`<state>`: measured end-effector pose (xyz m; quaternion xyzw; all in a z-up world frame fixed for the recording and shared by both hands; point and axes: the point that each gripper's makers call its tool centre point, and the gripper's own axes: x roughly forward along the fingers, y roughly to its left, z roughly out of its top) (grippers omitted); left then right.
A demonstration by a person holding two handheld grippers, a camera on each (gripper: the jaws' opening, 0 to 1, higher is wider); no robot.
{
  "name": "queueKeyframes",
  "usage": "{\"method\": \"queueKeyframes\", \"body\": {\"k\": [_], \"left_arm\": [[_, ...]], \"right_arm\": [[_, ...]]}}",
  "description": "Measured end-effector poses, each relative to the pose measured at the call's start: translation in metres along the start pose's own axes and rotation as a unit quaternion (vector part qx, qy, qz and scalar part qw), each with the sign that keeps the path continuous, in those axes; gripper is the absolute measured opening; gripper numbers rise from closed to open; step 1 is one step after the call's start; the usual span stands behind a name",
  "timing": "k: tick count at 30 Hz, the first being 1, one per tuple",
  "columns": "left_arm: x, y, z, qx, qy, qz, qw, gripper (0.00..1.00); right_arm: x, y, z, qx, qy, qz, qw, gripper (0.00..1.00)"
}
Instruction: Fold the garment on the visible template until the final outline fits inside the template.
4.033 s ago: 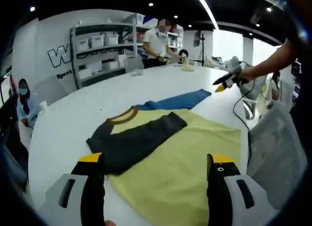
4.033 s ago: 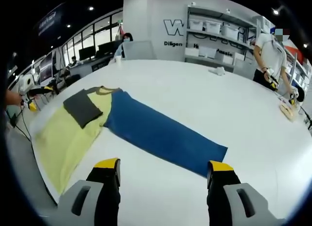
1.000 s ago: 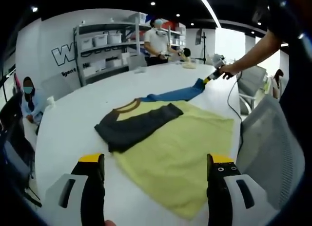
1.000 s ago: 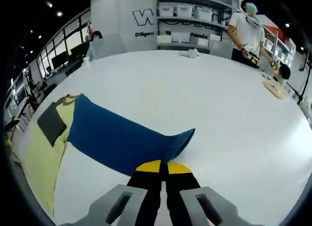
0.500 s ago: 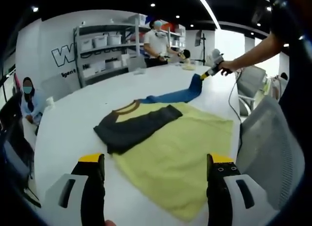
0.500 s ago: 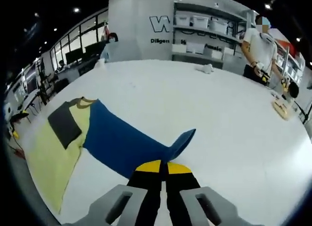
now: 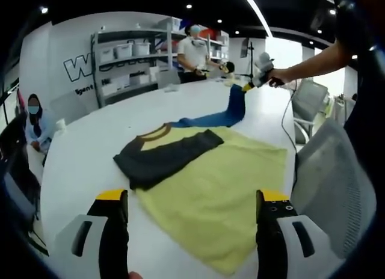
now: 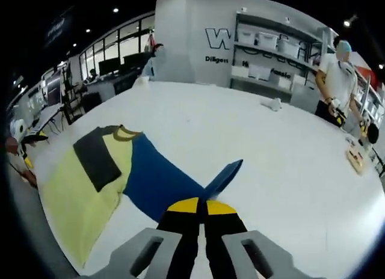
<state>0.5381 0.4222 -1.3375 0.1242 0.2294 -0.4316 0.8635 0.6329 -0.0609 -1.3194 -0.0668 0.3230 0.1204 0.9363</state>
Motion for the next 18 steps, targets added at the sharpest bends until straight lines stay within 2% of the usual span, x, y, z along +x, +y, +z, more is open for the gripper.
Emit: {"method": "queueKeyframes", "body": {"k": [13, 18], "left_arm": [[-0.002, 0.0, -0.002, -0.009, -0.008, 0.005, 0.9999, 0.85], [-0.002, -0.003, -0.001, -0.008, -0.013, 0.005, 0.9999, 0.86]], "right_arm": [[0.001, 0.035, 0.032, -0.044, -0.013, 0.033, 0.9984, 0.0], [0.002, 0.053, 0.049, -0.053, -0.022, 0.051, 0.997, 0.0]]}}
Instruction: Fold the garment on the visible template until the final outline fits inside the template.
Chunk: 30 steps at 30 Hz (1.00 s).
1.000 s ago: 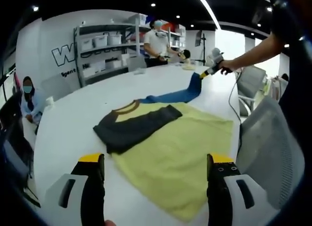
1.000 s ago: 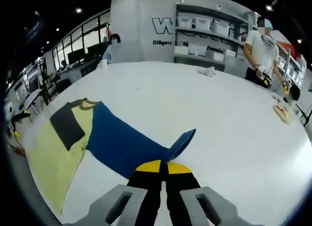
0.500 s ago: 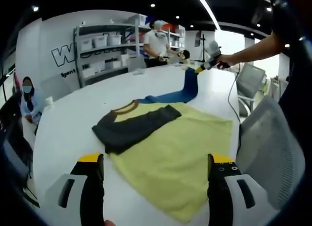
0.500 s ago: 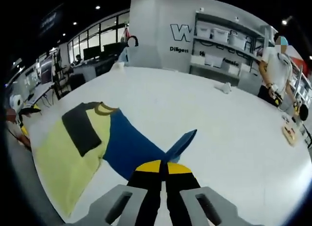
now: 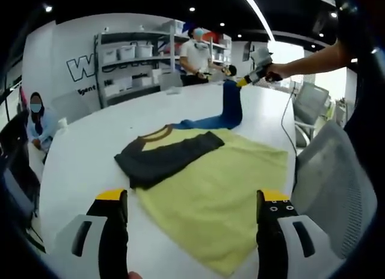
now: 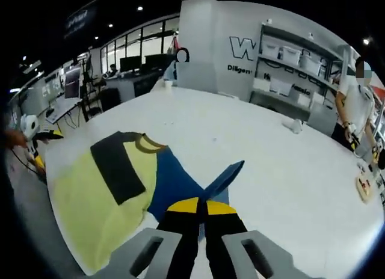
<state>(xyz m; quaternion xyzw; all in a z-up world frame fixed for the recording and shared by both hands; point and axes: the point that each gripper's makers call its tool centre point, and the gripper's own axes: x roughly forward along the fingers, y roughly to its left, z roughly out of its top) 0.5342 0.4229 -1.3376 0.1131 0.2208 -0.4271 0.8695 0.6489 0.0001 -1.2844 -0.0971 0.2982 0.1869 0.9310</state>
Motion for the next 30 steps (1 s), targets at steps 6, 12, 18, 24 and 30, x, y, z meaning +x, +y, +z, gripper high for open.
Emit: {"method": "queueKeyframes", "body": {"k": [6, 12, 18, 24, 30], "left_arm": [[-0.001, -0.002, 0.0, 0.002, -0.003, 0.001, 1.0, 0.86], [-0.001, -0.002, 0.003, -0.002, -0.011, 0.005, 0.9999, 0.86], [-0.004, -0.003, 0.005, -0.002, -0.015, 0.009, 0.9998, 0.86], [-0.008, -0.002, 0.004, -0.008, -0.019, 0.017, 0.9996, 0.86], [-0.013, -0.002, 0.004, -0.012, -0.022, 0.023, 0.9994, 0.86]], "right_arm": [[0.003, 0.026, 0.024, -0.017, -0.016, 0.031, 0.9992, 0.0], [0.005, 0.054, 0.052, -0.032, -0.036, 0.057, 0.9972, 0.0], [0.008, 0.078, 0.075, -0.045, -0.051, 0.08, 0.9945, 0.0], [0.012, 0.101, 0.093, -0.056, -0.062, 0.101, 0.9914, 0.0], [0.013, 0.12, 0.107, -0.053, -0.074, 0.125, 0.988, 0.0]]}}
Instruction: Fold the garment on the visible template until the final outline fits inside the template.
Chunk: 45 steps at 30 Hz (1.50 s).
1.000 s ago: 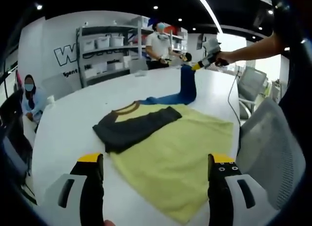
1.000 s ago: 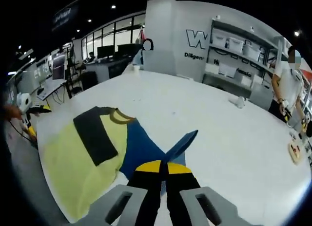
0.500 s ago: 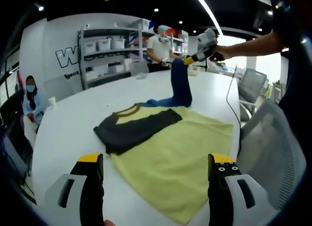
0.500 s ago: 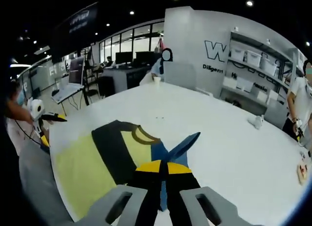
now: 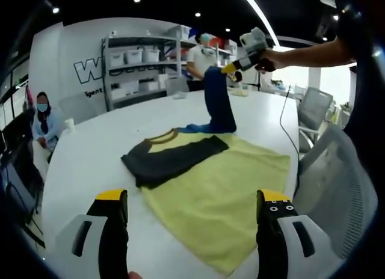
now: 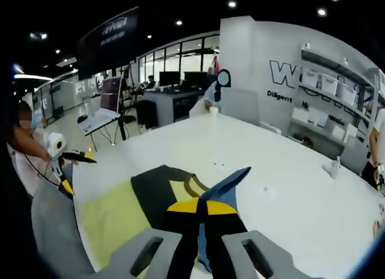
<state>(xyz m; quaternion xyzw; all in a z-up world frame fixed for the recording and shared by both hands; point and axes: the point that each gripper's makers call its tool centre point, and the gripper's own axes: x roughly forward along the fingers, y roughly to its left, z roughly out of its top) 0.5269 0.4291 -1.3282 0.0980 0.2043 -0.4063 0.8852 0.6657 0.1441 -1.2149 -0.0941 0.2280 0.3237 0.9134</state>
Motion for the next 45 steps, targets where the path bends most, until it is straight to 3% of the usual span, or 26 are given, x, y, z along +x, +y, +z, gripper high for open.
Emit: {"method": "queueKeyframes", "body": {"k": [15, 33, 45], "left_arm": [[-0.005, 0.005, -0.002, -0.005, -0.001, 0.009, 1.0, 0.86], [-0.012, 0.012, -0.011, -0.019, 0.003, 0.021, 0.9996, 0.86], [-0.014, 0.013, -0.016, -0.017, 0.004, 0.02, 0.9996, 0.86]], "right_arm": [[0.034, 0.036, 0.027, 0.001, -0.02, 0.04, 0.999, 0.0], [0.086, 0.058, 0.007, 0.033, -0.001, 0.068, 0.9972, 0.0], [0.112, 0.071, -0.025, 0.039, 0.028, 0.072, 0.9962, 0.0]]}}
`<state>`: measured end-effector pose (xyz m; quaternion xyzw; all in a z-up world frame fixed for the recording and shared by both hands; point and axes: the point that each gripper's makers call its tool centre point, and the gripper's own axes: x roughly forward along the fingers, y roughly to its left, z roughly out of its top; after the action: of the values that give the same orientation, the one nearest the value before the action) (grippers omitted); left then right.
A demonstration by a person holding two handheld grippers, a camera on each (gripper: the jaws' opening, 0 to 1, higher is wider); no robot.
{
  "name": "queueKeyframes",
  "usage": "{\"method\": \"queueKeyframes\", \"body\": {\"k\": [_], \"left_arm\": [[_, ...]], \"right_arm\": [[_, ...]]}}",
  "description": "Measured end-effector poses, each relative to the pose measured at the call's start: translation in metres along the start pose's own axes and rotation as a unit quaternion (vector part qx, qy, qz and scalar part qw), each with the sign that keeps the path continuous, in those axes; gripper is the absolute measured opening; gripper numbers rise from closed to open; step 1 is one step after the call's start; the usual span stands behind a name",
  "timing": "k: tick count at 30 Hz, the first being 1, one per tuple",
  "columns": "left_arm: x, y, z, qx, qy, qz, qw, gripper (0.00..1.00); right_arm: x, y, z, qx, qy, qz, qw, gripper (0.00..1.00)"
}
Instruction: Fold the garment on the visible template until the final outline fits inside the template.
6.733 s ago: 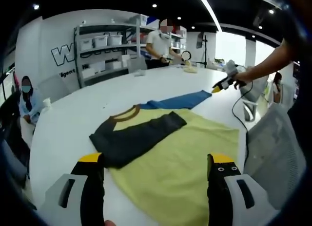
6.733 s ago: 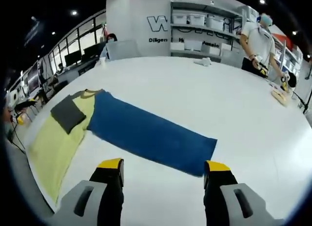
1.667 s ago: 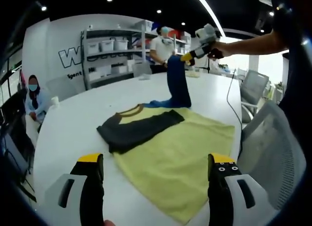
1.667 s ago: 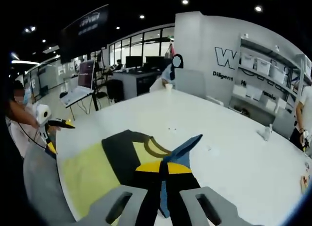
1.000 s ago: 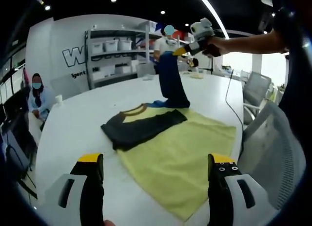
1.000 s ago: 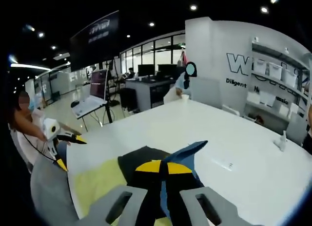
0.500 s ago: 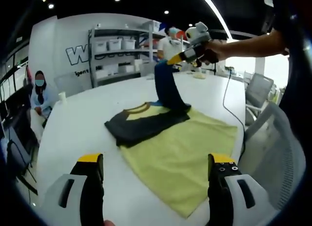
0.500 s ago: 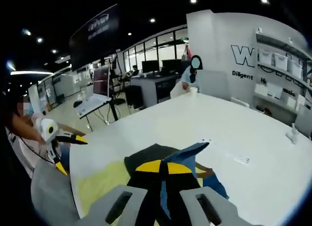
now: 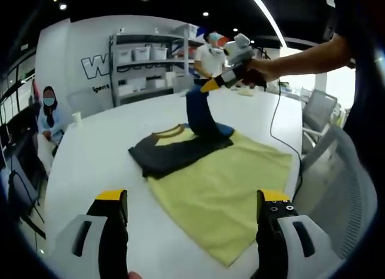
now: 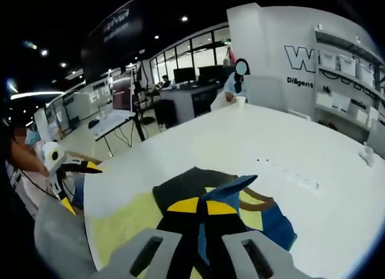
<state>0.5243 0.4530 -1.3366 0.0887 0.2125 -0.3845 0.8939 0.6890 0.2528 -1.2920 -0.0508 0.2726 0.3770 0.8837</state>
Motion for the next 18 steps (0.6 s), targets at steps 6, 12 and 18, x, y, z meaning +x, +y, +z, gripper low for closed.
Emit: {"method": "queueKeyframes", "body": {"k": [6, 12, 18], "left_arm": [[-0.001, 0.002, -0.003, -0.002, 0.001, 0.003, 1.0, 0.86], [-0.005, 0.003, -0.007, -0.007, 0.003, 0.007, 0.9999, 0.86], [-0.007, 0.005, -0.008, -0.007, 0.006, 0.011, 0.9999, 0.86]], "right_arm": [[0.017, 0.002, -0.005, 0.008, 0.016, -0.001, 0.9998, 0.0], [0.031, 0.01, -0.004, 0.011, 0.022, 0.003, 0.9997, 0.0], [0.043, 0.019, -0.01, 0.004, 0.036, 0.009, 0.9993, 0.0]]}}
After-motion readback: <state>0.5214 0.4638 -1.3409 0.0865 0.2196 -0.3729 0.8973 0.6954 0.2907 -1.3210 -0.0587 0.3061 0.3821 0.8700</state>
